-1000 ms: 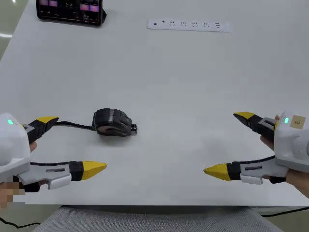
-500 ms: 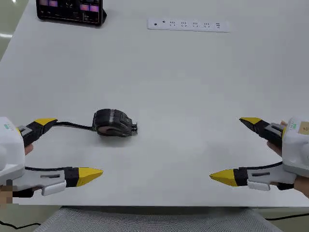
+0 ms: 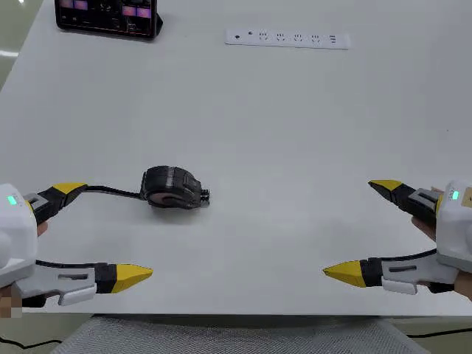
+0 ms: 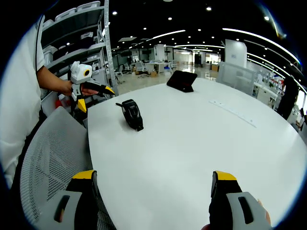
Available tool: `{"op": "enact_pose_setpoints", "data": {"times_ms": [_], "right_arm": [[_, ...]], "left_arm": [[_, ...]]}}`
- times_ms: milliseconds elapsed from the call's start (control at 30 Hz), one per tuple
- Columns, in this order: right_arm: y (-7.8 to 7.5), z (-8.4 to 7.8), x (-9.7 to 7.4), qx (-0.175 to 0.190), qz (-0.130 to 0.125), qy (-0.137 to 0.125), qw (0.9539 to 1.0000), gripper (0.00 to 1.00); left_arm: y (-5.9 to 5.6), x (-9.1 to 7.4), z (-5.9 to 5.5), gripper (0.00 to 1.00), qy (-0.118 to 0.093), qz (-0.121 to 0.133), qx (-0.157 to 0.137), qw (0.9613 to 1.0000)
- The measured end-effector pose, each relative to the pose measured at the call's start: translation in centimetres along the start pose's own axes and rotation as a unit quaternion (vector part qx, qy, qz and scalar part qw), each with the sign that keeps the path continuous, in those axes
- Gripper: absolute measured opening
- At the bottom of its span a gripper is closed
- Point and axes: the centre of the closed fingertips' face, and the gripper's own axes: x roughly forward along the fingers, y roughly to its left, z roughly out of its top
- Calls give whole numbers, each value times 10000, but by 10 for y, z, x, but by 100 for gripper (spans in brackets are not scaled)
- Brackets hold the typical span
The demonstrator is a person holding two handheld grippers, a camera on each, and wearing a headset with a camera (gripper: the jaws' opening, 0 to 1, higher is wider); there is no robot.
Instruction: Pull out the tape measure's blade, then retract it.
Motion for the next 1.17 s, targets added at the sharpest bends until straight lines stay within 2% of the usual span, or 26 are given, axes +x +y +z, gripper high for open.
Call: {"op": "enact_pose_setpoints", "data": {"times_ms": [400,733,767,833,1167], "right_arm": [[2,0,0,-4,-2,37,10000,98],[2,0,-1,49,11,11,10000,99],[2,0,-1,47,9,11,10000,99],[2,-1,-1,49,17,15,10000,99],[3,-3,-1,61,31,32,10000,99]], "left_arm": [[2,-1,-2,99,40,9,-3,10000],[-1,0,-5,99,97,-46,-22,9999],[-3,1,-6,99,122,-120,-97,9998],[-3,1,-5,99,109,-98,-8,9999],[-3,1,-5,99,99,-126,-39,9999]]}}
